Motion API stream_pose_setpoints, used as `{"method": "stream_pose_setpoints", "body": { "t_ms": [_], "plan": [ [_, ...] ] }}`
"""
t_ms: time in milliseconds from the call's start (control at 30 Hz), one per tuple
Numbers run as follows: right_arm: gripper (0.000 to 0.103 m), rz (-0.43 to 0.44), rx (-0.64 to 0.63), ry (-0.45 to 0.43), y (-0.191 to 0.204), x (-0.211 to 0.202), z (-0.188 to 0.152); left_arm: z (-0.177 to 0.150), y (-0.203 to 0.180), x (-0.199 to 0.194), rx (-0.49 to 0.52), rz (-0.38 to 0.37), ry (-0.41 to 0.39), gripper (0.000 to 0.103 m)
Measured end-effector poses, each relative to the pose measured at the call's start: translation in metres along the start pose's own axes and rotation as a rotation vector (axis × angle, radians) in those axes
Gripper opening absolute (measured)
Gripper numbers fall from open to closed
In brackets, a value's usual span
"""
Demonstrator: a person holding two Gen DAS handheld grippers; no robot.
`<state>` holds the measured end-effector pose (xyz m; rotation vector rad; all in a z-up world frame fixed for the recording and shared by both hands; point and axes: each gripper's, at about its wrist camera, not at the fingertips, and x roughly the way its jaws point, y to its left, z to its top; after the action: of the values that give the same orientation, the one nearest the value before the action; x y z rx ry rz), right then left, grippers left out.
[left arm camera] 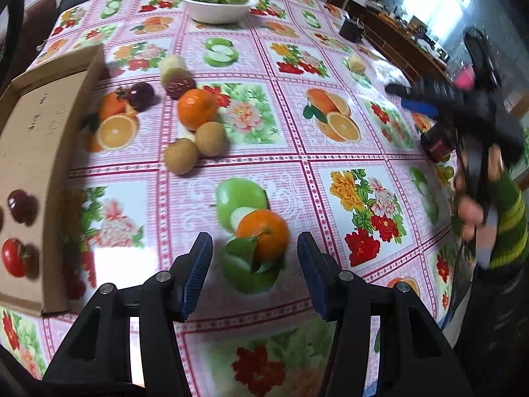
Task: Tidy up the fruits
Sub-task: 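Grasp the orange with the left gripper while the right gripper grasps the bread cube, then carry the orange with the left gripper while the right gripper carries the bread cube to the tray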
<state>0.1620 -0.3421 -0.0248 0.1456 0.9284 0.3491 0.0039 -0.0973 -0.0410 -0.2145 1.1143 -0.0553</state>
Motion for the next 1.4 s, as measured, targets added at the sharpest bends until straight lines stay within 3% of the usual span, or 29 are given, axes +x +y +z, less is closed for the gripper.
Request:
{"method": "stream_pose_setpoints", "body": {
  "t_ms": [267, 433, 500, 600, 633, 1067, 1400],
  "plan": [
    [0.048, -0.111, 0.149, -0.008, -0.037, 0.054, 0.065, 0.002, -0.009, 0.010, 0.035, -0.002, -0.008, 0.058],
    [0.047, -0.159, 0.117, 0.021, -0.027, 0.090, 0.082, -0.001, -0.013, 0.010, 0.076, 0.015, -0.039, 0.057],
    [0.047, -0.211, 0.088, 0.022, -0.022, 0.104, 0.086, 0.000, -0.013, 0.010, 0.090, 0.027, -0.051, 0.040],
    [0.040, -0.236, 0.047, 0.020, -0.016, 0.113, 0.087, 0.001, -0.006, 0.009, 0.079, 0.008, -0.055, 0.031],
    [0.032, -0.227, 0.037, 0.023, -0.014, 0.114, 0.086, 0.001, -0.005, 0.009, 0.078, -0.002, -0.056, 0.031],
    [0.031, 0.059, -0.048, 0.006, 0.050, 0.033, 0.017, -0.006, 0.005, -0.016, 0.037, 0.059, -0.094, 0.031],
    [0.031, 0.278, -0.157, 0.028, 0.129, -0.010, -0.034, -0.009, 0.051, -0.063, -0.079, 0.144, -0.188, 0.031]
  ]
}}
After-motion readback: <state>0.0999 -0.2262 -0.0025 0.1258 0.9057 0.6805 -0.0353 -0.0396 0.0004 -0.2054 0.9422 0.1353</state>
